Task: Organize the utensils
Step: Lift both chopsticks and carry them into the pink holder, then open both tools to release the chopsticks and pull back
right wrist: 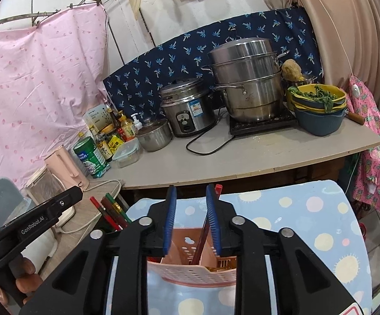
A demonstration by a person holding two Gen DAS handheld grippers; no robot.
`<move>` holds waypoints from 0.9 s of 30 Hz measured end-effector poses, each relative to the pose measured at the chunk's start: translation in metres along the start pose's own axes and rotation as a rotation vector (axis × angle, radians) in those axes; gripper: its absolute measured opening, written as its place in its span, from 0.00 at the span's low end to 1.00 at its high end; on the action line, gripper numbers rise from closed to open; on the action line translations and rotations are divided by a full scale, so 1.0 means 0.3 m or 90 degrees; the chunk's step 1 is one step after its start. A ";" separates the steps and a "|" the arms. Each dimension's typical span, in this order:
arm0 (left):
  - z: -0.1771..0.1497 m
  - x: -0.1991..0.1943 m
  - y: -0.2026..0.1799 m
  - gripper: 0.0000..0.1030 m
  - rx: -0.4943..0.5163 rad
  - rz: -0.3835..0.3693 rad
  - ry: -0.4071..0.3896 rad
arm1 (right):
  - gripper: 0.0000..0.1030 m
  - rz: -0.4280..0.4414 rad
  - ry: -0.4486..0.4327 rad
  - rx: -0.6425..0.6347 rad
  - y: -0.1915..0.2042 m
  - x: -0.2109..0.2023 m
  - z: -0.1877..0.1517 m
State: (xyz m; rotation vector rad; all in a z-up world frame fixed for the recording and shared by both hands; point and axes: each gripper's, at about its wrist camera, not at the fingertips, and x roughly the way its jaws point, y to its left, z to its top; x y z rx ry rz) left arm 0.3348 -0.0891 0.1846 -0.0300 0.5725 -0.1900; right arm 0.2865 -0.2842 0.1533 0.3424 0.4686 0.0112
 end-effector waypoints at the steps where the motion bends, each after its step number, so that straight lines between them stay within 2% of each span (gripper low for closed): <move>1: -0.010 -0.013 -0.002 0.39 0.005 0.004 0.002 | 0.27 0.000 0.000 -0.003 0.004 -0.013 -0.006; 4: -0.039 -0.050 -0.005 0.49 0.012 0.014 0.001 | 0.34 -0.004 -0.007 -0.016 0.019 -0.057 -0.031; 8: -0.095 -0.105 -0.012 0.59 0.030 0.029 0.004 | 0.41 -0.014 0.002 -0.032 0.039 -0.113 -0.083; 12: -0.147 -0.148 -0.009 0.60 0.036 0.035 0.015 | 0.54 -0.018 0.018 -0.038 0.048 -0.160 -0.145; 17: -0.218 -0.196 -0.003 0.69 0.043 0.051 0.026 | 0.68 -0.028 0.026 -0.037 0.053 -0.218 -0.208; 22: -0.273 -0.224 0.000 0.74 0.049 0.065 0.037 | 0.76 -0.056 0.031 -0.049 0.061 -0.263 -0.260; 27: -0.336 -0.249 0.006 0.83 0.056 0.082 0.044 | 0.81 -0.081 0.036 -0.075 0.076 -0.295 -0.304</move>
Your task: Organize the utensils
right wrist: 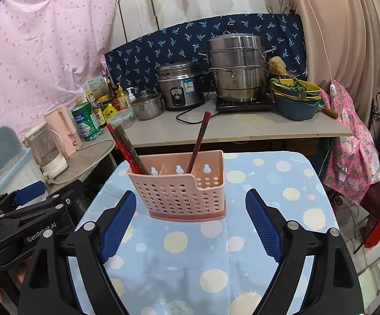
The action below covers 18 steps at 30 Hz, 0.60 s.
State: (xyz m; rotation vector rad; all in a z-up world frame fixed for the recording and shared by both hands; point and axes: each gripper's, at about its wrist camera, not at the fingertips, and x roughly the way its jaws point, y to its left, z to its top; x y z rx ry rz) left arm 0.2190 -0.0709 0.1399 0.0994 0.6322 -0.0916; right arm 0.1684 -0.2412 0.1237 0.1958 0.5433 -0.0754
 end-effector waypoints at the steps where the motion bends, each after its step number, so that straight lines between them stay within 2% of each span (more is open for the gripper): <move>1: -0.010 -0.001 0.001 0.84 -0.001 0.002 0.004 | 0.81 -0.004 0.001 -0.005 0.003 -0.006 -0.010; 12: -0.106 -0.003 0.014 0.88 -0.010 0.011 0.040 | 0.83 -0.020 0.033 -0.008 0.001 -0.027 -0.094; 15: -0.121 -0.003 0.013 0.89 -0.009 0.013 0.044 | 0.86 -0.021 0.041 -0.009 0.001 -0.024 -0.112; 17: -0.131 -0.002 0.012 0.89 -0.008 0.014 0.048 | 0.94 -0.021 0.044 -0.007 0.000 -0.025 -0.123; 18: -0.137 -0.001 0.010 0.90 -0.007 0.014 0.050 | 0.94 -0.020 0.044 -0.007 0.000 -0.026 -0.128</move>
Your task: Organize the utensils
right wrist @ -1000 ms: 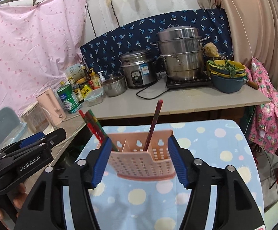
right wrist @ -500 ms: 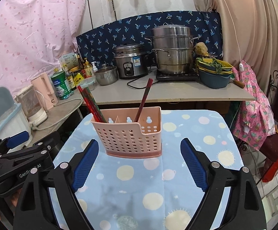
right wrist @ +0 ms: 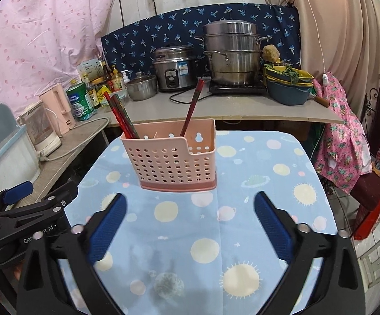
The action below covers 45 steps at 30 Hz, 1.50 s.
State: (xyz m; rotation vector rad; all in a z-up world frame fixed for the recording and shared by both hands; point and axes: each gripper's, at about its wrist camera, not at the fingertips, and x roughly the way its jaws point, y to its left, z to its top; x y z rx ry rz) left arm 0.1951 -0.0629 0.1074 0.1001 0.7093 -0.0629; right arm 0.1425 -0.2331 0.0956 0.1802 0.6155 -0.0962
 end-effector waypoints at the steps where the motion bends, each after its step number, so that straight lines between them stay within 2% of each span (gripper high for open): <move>1: -0.005 0.001 -0.001 0.90 0.001 0.000 0.001 | 0.94 0.000 0.001 -0.002 0.001 0.000 -0.005; 24: -0.069 0.028 0.007 0.93 0.012 0.015 0.029 | 0.94 -0.018 0.022 -0.013 0.007 0.010 -0.066; 45: -0.071 0.057 0.009 0.93 0.019 0.013 0.035 | 0.94 -0.020 0.042 -0.018 0.022 0.039 -0.099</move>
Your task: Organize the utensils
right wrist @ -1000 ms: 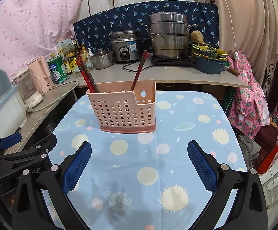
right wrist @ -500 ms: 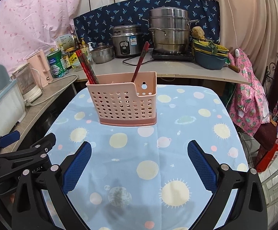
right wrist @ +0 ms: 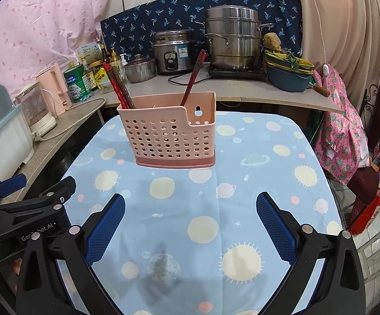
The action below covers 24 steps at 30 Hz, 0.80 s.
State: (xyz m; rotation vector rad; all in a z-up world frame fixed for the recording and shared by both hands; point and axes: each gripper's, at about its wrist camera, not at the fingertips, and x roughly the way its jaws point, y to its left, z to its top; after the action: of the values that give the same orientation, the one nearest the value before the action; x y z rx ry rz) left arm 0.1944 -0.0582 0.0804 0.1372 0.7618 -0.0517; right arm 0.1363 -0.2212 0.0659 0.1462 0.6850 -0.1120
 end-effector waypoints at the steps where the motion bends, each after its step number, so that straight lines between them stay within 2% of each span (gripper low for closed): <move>1: 0.000 0.001 0.000 0.93 0.000 0.000 0.001 | 0.94 0.001 0.000 0.000 0.000 0.001 0.000; 24: 0.001 0.007 0.001 0.93 -0.001 -0.003 0.002 | 0.94 0.000 0.002 0.003 -0.002 0.007 -0.008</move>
State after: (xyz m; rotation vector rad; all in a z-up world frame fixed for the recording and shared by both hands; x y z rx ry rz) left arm 0.1962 -0.0580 0.0793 0.1344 0.7650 -0.0548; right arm 0.1365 -0.2214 0.0627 0.1507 0.6872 -0.1134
